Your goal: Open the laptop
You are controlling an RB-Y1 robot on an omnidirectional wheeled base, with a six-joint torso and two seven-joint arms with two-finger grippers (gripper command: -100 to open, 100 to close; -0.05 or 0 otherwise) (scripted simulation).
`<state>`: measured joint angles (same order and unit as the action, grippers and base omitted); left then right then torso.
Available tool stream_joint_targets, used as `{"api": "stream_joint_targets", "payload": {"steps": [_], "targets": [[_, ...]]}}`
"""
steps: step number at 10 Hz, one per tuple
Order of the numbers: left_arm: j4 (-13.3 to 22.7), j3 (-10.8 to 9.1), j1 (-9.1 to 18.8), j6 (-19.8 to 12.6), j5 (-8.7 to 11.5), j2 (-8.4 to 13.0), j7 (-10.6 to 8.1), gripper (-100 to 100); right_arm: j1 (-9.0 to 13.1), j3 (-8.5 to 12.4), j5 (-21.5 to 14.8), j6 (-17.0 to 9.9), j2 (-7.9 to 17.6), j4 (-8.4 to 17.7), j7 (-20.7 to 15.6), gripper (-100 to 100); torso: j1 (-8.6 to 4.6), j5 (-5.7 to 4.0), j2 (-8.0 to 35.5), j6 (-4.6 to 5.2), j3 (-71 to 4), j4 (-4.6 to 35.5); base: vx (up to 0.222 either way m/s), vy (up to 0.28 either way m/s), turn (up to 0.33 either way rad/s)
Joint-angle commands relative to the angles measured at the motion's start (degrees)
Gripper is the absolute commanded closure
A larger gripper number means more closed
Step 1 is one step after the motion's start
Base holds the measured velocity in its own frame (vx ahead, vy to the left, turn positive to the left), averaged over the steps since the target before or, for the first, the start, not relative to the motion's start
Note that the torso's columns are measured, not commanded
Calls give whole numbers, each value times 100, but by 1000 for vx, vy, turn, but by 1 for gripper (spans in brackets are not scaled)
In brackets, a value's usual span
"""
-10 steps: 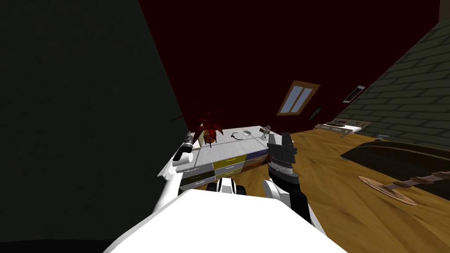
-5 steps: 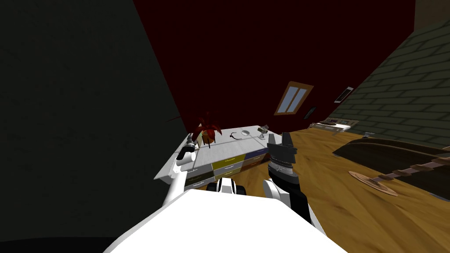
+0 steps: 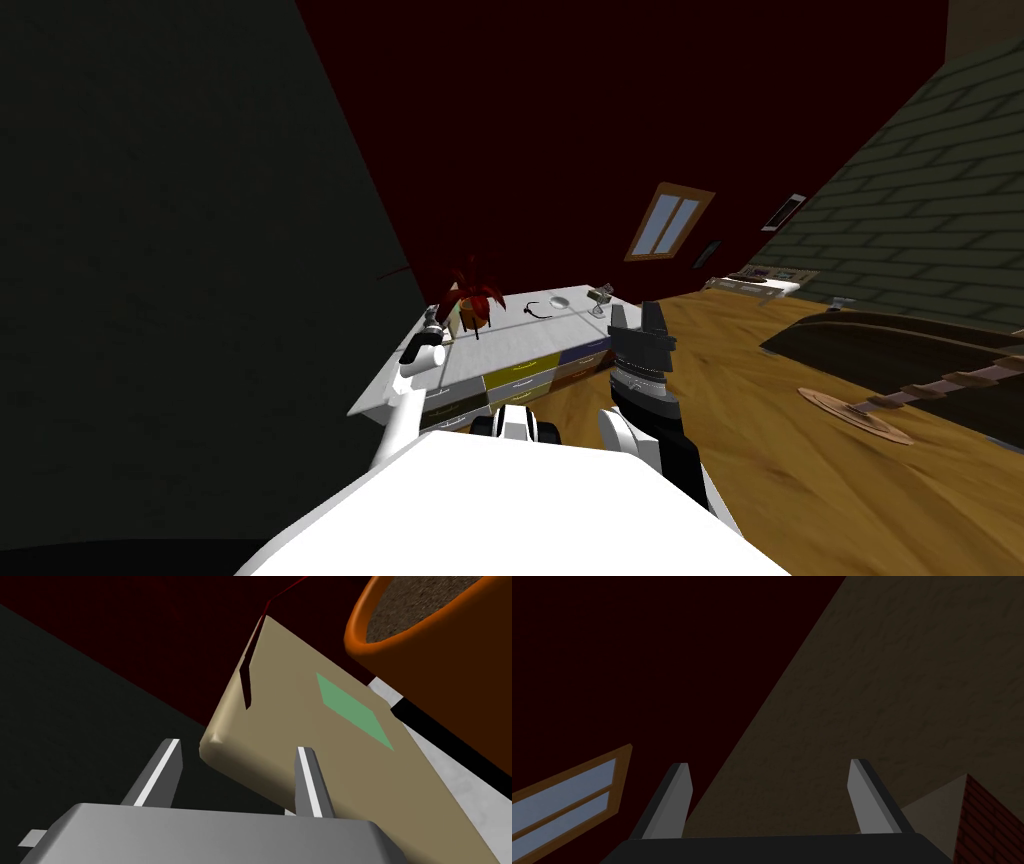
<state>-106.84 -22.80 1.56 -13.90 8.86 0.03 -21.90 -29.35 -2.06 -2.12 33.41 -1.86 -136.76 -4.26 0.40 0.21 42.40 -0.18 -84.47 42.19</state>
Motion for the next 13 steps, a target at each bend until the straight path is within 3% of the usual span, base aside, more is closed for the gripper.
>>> {"api": "stream_joint_targets", "payload": {"steps": [1, 6, 7, 8, 13], "targets": [[7, -75, -51, 1, 263, -92, -300, 100, 0, 0, 0, 0, 0, 0, 0, 0, 12, 7, -7, -12, -4, -6, -20, 66, -9], [-25, -179, -106, 22, 747, -271, -821, 100, 0, 0, 0, 0, 0, 0, 0, 0, -5, 1, -33, -2, -20, -13, -21, 72, 18], [-22, -152, -62, 43, 688, -244, -748, 100, 0, 0, 0, 0, 0, 0, 0, 0, -10, -2, -29, 5, -18, -11, -17, 34, -6], [154, -149, -105, 221, 947, -252, -998, 100, -1, 0, 0, 0, 0, 0, 0, 0, -39, -13, -29, 16, -18, -7, -13, 43, -17], [607, -127, -227, 647, 1564, -263, -1553, 100, 0, 0, 0, 0, 0, 0, 0, 0, -7, 13, -51, 19, -31, -33, -27, 78, -12]]}}
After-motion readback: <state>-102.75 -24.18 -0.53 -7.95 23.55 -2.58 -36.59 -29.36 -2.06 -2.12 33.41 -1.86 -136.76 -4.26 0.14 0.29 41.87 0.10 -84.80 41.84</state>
